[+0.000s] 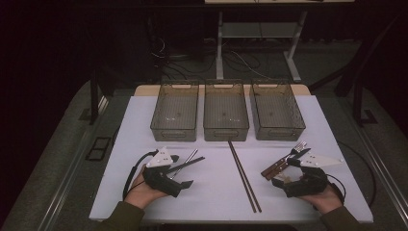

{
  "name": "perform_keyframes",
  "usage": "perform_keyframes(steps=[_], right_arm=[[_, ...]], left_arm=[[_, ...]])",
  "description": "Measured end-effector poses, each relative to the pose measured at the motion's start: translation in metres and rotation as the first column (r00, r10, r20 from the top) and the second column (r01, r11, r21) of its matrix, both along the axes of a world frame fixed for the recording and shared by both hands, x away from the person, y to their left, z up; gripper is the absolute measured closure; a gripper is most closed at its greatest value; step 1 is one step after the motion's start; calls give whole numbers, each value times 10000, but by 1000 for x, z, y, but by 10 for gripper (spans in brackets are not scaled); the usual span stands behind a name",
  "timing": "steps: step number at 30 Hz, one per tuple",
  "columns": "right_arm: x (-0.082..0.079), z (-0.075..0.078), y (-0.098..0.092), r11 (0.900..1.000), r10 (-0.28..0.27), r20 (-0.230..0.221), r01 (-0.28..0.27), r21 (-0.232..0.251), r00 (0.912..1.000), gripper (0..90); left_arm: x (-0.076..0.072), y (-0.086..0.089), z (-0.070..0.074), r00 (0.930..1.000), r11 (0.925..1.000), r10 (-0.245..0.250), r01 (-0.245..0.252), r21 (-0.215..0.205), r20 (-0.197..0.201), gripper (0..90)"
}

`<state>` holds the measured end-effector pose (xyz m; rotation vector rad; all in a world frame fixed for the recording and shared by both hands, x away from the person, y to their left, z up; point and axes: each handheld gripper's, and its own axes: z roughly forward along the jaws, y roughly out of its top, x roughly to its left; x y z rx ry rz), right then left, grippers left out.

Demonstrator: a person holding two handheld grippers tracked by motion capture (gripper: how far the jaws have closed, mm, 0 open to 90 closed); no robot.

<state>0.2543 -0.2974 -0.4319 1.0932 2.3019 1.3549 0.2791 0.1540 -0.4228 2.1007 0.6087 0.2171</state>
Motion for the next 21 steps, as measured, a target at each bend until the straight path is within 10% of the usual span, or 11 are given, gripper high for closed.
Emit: perform_keyframes(steps=[21], right_arm=[[1, 5, 5, 9999, -144, -397, 144, 1, 9991, 45]], left_arm=[[0, -1, -1, 9999, 10000, 45, -46, -72, -152, 0]])
